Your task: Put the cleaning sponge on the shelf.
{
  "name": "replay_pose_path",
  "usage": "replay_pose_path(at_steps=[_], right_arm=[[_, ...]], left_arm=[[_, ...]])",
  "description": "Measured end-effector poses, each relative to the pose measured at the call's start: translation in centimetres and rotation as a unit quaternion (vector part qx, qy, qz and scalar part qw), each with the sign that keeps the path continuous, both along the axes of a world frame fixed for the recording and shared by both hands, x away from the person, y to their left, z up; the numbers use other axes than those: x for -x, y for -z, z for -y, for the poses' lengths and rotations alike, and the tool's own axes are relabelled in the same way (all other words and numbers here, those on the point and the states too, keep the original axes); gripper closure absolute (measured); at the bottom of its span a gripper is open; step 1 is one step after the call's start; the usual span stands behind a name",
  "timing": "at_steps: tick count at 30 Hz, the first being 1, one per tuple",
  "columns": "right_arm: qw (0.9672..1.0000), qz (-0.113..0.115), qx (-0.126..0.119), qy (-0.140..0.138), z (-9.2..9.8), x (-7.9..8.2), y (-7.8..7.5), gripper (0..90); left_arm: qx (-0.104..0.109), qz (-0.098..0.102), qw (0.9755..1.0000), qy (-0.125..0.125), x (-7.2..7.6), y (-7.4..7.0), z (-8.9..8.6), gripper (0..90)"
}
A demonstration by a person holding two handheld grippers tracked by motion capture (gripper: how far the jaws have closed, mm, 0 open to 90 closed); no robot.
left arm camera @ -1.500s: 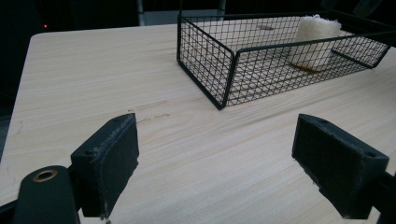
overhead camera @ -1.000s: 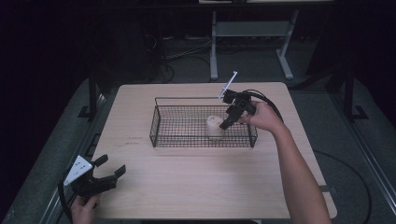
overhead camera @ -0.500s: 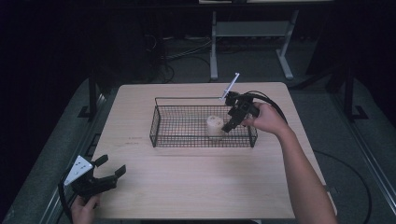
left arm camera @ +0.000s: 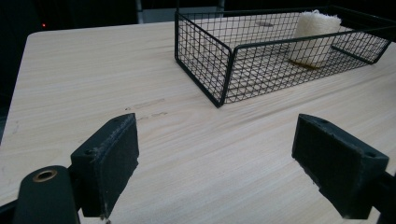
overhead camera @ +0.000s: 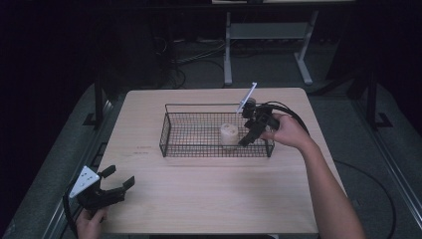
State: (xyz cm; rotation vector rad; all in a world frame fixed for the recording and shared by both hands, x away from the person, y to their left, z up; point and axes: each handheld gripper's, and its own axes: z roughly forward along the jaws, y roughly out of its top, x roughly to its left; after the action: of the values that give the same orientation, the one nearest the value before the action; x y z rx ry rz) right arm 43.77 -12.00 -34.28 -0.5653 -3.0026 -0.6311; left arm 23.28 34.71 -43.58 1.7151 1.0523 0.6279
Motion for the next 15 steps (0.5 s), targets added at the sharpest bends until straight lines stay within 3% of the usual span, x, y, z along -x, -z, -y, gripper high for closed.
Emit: replay_pose_path(at_steps=[15], right_arm=[[1.0, 0.003, -0.007, -0.006, 0.5, 1.9, 0.4, 16.1]], left_arm=[[-0.002, 0.001, 1.0, 0.003, 0.0, 0.0, 0.1, 13.9]])
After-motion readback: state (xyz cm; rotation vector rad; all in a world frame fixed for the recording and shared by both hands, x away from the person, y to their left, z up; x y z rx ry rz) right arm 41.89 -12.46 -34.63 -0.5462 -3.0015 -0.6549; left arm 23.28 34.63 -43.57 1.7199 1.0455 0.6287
